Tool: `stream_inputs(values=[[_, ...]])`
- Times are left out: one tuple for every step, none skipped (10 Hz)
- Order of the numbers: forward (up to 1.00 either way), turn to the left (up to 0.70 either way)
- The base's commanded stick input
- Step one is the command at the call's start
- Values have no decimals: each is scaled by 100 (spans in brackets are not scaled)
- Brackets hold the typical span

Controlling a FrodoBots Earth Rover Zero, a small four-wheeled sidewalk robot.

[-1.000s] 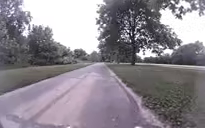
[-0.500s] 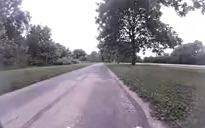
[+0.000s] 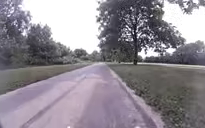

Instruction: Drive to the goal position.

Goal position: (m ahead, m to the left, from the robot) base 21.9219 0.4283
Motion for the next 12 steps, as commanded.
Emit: stream_inputs(values=[[68, 0], [68, 0], [68, 0], [68, 0], [68, 0], [68, 0], [68, 0], [68, 0], [68, 0], [68, 0], [68, 0], [68, 0]])
